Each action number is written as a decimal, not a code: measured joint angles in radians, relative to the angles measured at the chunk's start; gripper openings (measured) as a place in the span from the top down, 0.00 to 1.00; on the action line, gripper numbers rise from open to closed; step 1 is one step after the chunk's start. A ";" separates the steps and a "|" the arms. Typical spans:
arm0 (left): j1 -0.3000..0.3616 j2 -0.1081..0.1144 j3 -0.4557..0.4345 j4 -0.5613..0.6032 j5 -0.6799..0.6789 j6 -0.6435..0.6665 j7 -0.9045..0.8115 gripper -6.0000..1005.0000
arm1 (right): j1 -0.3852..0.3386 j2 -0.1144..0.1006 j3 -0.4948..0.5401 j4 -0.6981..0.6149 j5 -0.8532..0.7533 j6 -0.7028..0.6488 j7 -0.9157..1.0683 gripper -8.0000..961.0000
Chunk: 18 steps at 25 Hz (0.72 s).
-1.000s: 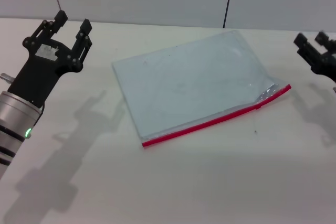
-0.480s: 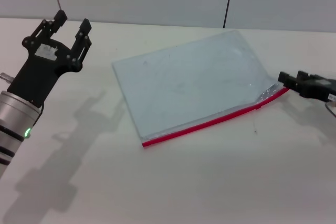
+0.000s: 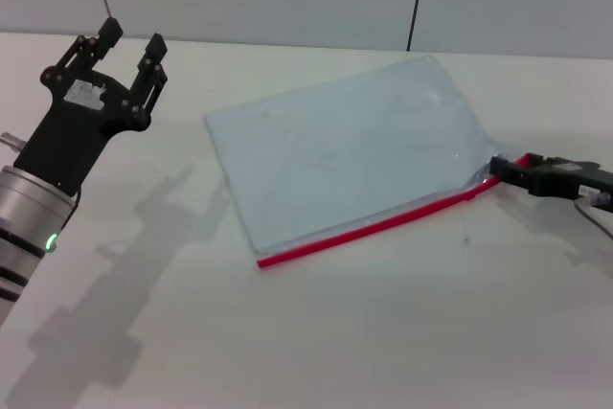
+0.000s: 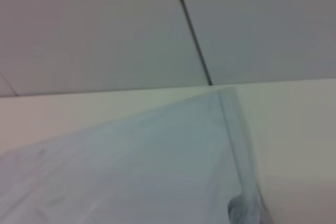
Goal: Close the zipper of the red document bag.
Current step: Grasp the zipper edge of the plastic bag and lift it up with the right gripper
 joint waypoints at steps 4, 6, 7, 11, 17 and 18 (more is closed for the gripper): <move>-0.004 0.000 0.000 0.000 0.000 0.002 0.000 0.48 | 0.019 0.003 -0.014 0.007 -0.034 0.001 0.027 0.32; -0.006 0.000 0.000 0.000 0.000 0.003 0.000 0.48 | 0.029 0.004 -0.019 0.021 -0.036 0.001 0.027 0.32; -0.007 0.000 0.000 0.000 0.000 0.003 0.000 0.48 | 0.035 0.004 -0.020 0.031 -0.037 0.001 0.026 0.32; -0.007 0.000 0.001 0.000 0.000 0.003 0.000 0.48 | 0.053 0.003 -0.044 0.041 -0.044 0.002 0.030 0.32; -0.007 -0.001 0.001 -0.001 0.000 0.003 0.000 0.48 | 0.056 0.002 -0.066 0.050 -0.047 0.004 0.048 0.33; -0.007 -0.001 0.001 -0.001 0.000 0.003 0.000 0.48 | 0.056 0.002 -0.075 0.050 -0.048 0.005 0.060 0.33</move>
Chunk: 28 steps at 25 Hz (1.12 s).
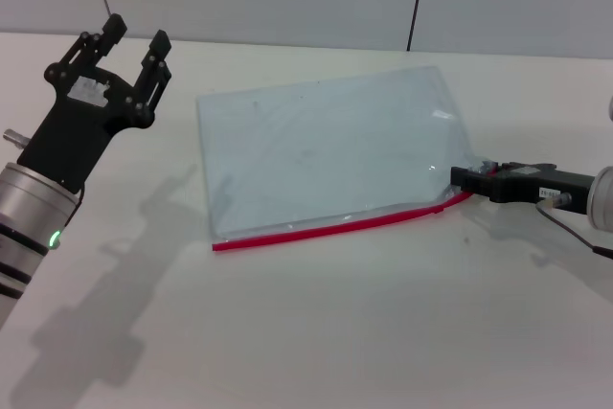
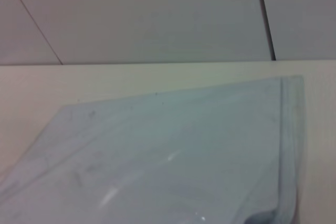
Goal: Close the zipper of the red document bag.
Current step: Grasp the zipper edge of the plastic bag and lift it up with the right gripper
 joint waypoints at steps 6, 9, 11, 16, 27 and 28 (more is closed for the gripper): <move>0.002 0.000 0.001 0.000 0.000 0.001 0.000 0.48 | -0.003 -0.001 -0.058 -0.018 -0.001 0.000 0.072 0.39; 0.003 0.000 0.001 0.000 0.000 0.001 0.000 0.48 | -0.004 -0.002 -0.073 -0.021 -0.001 -0.008 0.078 0.40; 0.003 0.000 0.001 0.000 0.000 0.001 0.000 0.48 | 0.000 -0.002 -0.090 -0.020 -0.001 -0.009 0.078 0.41; 0.002 0.000 0.001 0.000 0.000 0.001 0.000 0.48 | 0.017 0.001 -0.119 -0.010 -0.001 -0.010 0.079 0.42; 0.000 0.000 0.001 0.000 -0.003 -0.003 0.000 0.48 | 0.020 0.002 -0.123 -0.007 0.006 -0.089 0.044 0.67; 0.000 0.000 0.001 0.000 -0.003 -0.003 0.000 0.48 | 0.021 0.002 -0.123 -0.007 0.006 -0.090 0.043 0.69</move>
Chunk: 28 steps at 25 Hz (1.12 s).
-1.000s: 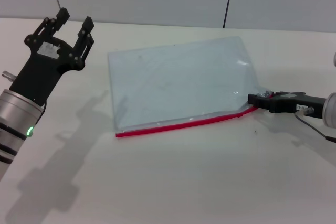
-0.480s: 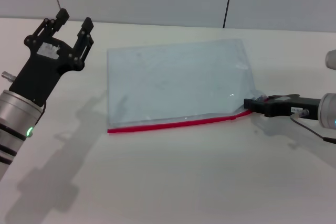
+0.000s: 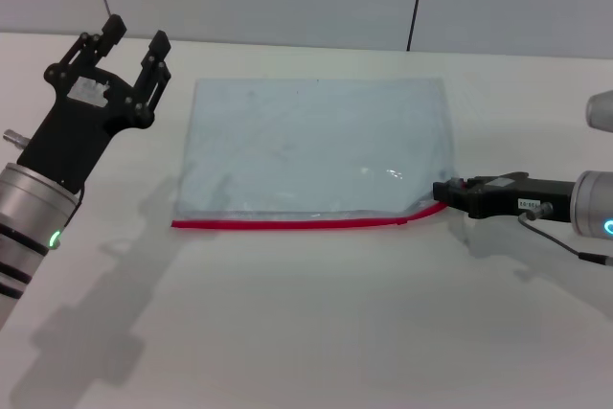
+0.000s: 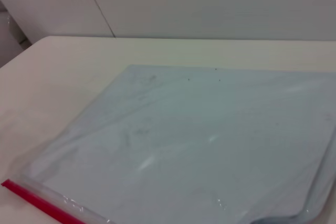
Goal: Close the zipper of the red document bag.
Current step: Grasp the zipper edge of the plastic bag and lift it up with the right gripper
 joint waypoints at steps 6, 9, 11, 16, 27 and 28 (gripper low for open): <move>0.000 0.000 -0.002 0.000 0.000 0.000 0.000 0.48 | 0.010 0.001 -0.004 0.001 -0.005 -0.001 -0.001 0.78; 0.000 0.000 -0.001 0.000 0.000 0.000 0.000 0.48 | 0.011 0.001 -0.005 0.004 -0.002 -0.002 -0.005 0.81; 0.000 0.000 -0.001 0.000 0.000 0.000 0.000 0.48 | 0.011 0.001 -0.004 0.006 0.001 -0.009 -0.011 0.82; 0.000 0.000 -0.002 0.000 0.001 0.000 0.000 0.48 | 0.012 0.002 -0.002 0.008 0.001 -0.016 -0.014 0.86; 0.000 0.000 -0.002 0.000 0.001 0.000 0.000 0.48 | 0.011 0.002 0.012 0.004 0.025 -0.028 -0.019 0.89; 0.000 0.000 -0.002 0.000 0.001 0.000 0.000 0.48 | 0.006 0.001 0.013 0.004 0.057 -0.033 -0.034 0.89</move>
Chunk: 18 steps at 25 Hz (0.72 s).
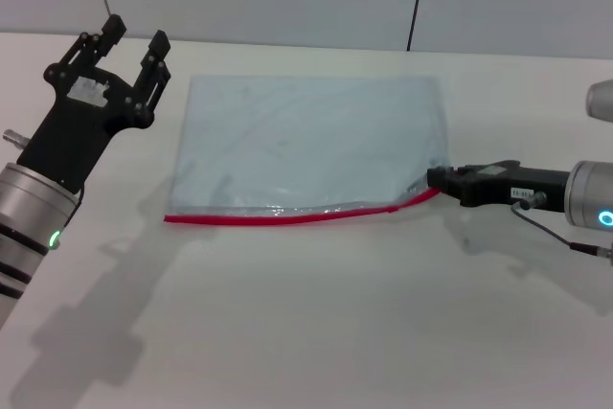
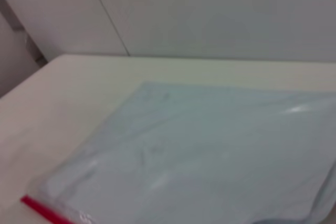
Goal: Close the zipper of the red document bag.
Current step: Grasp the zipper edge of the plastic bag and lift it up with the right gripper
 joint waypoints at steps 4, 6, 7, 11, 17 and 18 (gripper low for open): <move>0.000 0.000 0.000 0.000 -0.001 0.000 0.000 0.48 | -0.008 -0.002 -0.005 -0.003 0.038 -0.022 -0.016 0.89; 0.000 0.000 0.000 0.000 -0.001 0.000 0.000 0.48 | -0.010 -0.003 -0.006 -0.004 0.042 -0.032 -0.018 0.90; 0.000 0.000 0.000 0.000 -0.001 0.000 0.000 0.48 | -0.010 -0.003 -0.004 -0.004 0.044 -0.035 -0.020 0.90; 0.000 0.000 0.000 0.000 -0.001 0.000 0.000 0.48 | -0.010 -0.003 0.001 -0.005 0.056 -0.072 -0.043 0.91; 0.000 0.000 0.000 0.000 0.000 0.000 0.000 0.48 | -0.019 -0.002 0.004 -0.006 0.121 -0.161 -0.103 0.91; 0.000 0.000 0.000 0.000 0.000 0.000 0.000 0.48 | -0.022 -0.003 0.007 -0.006 0.128 -0.179 -0.115 0.92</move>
